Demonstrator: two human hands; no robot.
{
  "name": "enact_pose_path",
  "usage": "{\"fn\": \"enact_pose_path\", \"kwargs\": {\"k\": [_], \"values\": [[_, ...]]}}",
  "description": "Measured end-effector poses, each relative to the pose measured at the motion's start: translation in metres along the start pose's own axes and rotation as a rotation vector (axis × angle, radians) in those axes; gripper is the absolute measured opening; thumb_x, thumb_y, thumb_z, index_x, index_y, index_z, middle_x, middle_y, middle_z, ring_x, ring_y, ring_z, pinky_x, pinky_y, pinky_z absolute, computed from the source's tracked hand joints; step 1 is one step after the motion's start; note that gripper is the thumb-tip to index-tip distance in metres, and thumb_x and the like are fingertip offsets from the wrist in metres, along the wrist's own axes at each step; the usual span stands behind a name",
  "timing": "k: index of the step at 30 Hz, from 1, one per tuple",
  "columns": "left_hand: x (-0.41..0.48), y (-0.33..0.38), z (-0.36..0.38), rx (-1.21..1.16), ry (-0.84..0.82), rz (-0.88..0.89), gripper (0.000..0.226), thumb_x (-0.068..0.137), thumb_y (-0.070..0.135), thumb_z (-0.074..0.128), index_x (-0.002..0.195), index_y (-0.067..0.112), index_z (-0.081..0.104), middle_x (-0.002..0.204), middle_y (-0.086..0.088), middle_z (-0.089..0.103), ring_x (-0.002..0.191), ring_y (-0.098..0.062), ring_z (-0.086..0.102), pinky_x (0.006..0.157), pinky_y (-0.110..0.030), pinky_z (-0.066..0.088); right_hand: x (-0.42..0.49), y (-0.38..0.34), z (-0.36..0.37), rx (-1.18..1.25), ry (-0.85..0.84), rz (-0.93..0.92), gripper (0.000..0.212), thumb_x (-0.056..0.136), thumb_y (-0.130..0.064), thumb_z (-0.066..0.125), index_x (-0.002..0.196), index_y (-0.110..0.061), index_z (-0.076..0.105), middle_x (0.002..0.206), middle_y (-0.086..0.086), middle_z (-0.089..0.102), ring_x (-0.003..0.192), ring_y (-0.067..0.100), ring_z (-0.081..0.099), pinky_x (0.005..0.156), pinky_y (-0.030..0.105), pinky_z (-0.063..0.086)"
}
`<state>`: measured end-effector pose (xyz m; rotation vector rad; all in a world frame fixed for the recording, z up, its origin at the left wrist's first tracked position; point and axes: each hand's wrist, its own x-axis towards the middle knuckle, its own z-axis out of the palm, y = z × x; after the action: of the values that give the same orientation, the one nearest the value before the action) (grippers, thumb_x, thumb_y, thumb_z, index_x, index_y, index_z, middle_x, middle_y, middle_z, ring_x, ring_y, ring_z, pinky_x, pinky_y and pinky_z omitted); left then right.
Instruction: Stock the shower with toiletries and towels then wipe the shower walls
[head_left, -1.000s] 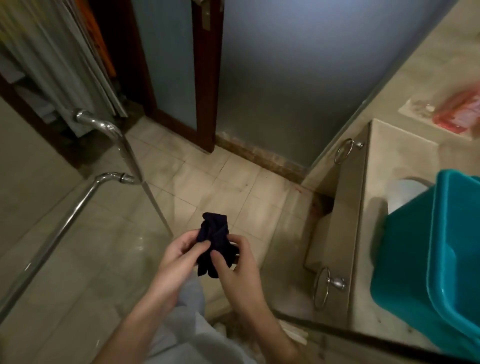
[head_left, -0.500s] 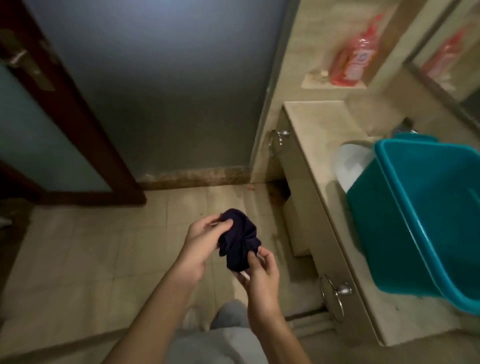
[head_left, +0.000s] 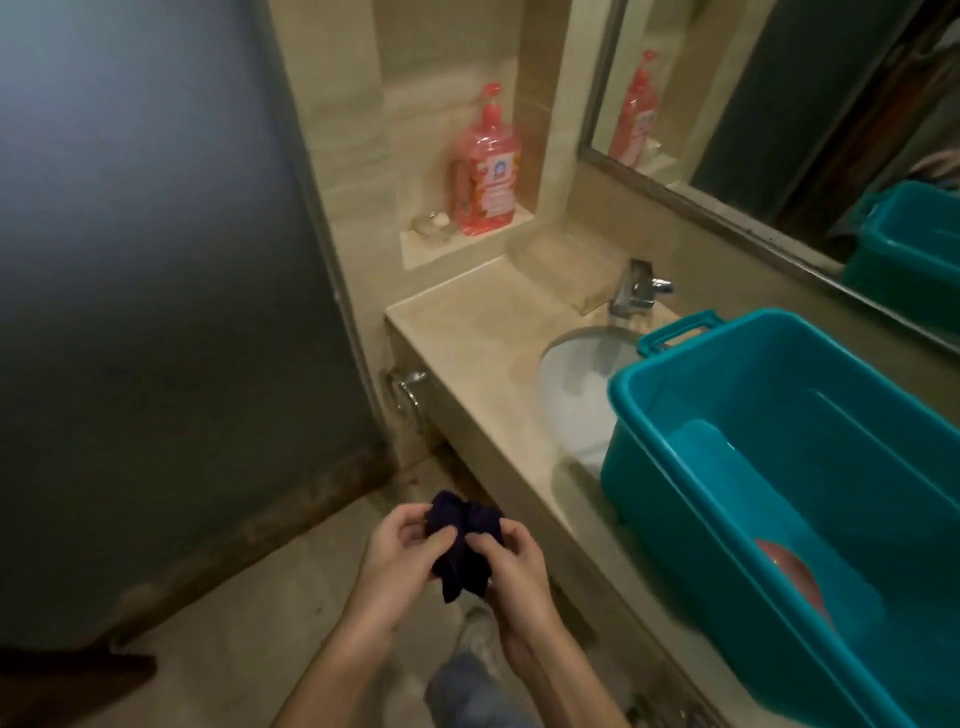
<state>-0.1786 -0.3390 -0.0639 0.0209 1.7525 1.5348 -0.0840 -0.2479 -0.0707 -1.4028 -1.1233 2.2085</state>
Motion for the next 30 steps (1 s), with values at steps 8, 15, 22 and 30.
{"fn": "enact_pose_path", "kwargs": {"k": [8,15,22,30], "values": [[0.113,0.064,0.030,0.074,-0.032,-0.098,0.042,0.089,-0.002,0.070,0.126,0.013,0.057,0.108,-0.010,0.075,0.097,-0.026,0.073,0.085,-0.045,0.060,0.114,-0.087,0.021,-0.048,0.079,0.010,0.025,0.079,0.003,0.058,0.102,-0.006,0.061,0.094,0.017,0.072,0.078,0.025,0.068,0.065,0.036,0.054],[0.184,0.112,0.030,0.346,-0.252,-0.037,0.019,0.090,0.001,0.069,0.108,0.006,0.070,0.094,-0.010,0.078,0.086,-0.022,0.076,0.071,-0.027,0.060,0.167,-0.122,0.043,-0.096,0.118,-0.059,0.023,0.082,0.001,0.061,0.102,-0.010,0.065,0.095,0.013,0.074,0.087,0.027,0.071,0.066,0.029,0.055],[0.288,0.155,0.037,0.501,-0.381,0.128,0.011,0.090,0.001,0.069,0.099,0.006,0.074,0.092,-0.009,0.078,0.091,-0.025,0.074,0.081,-0.033,0.059,0.229,-0.137,0.068,-0.067,0.306,-0.157,0.017,0.083,-0.001,0.065,0.094,-0.013,0.071,0.094,0.008,0.073,0.093,0.026,0.069,0.084,0.043,0.058],[0.403,0.164,0.057,0.828,-0.682,-0.016,0.034,0.092,0.015,0.070,0.121,0.024,0.053,0.115,-0.003,0.062,0.100,-0.010,0.063,0.078,-0.014,0.047,0.276,-0.133,0.092,0.075,0.705,-0.019,0.022,0.093,-0.012,0.062,0.114,-0.019,0.066,0.109,0.000,0.069,0.104,0.017,0.066,0.094,0.032,0.054]]}}
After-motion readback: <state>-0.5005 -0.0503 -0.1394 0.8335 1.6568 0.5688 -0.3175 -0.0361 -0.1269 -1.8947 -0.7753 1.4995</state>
